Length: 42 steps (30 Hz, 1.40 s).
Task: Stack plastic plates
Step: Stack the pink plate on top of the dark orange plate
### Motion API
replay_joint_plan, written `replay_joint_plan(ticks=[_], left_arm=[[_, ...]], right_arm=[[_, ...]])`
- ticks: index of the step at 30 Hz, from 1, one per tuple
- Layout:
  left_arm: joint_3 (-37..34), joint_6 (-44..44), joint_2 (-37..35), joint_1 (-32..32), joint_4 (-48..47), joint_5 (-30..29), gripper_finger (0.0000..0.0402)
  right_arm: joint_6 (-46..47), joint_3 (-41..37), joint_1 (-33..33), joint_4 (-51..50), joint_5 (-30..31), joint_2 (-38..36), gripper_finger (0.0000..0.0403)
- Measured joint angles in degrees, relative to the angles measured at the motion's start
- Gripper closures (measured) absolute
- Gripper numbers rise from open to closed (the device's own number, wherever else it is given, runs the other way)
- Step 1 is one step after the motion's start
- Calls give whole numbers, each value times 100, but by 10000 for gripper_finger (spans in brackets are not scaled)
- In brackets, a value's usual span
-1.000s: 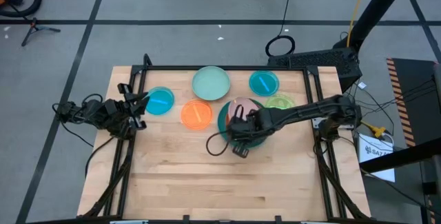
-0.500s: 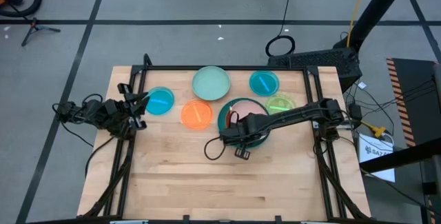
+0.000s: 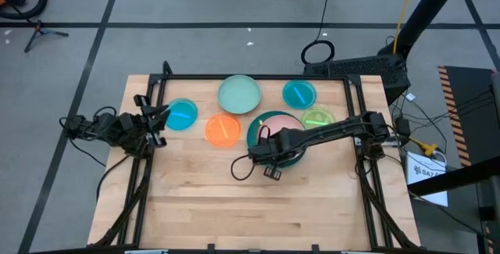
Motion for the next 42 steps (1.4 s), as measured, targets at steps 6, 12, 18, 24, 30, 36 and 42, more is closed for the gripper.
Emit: replay_joint_plan(ticks=[6,12,18,24,30,36,42], left_arm=[[0,-131,-2,0,-47,2,321],[0,-277,-2,0,-50,7,321],[0,-396,0,0,-52,33,321],[0,-741,-2,0,-75,50,321],[0,-1590,-2,0,-683,50,321],[0,-2976,0,0,-1792,50,321],[0,-3858,107,0,-1823,50,321]], right_arm=[[-334,0,416,363,1451,-289,303],[-767,-7,833,694,2206,-851,312],[-1611,-392,994,1684,2520,-1500,324],[-2337,-2092,967,3395,2407,-2525,330],[-2362,-4223,884,5120,2393,-3776,330],[-2006,-5390,424,5507,2424,-4553,330],[-2101,-5571,-150,5357,2583,-4732,337]])
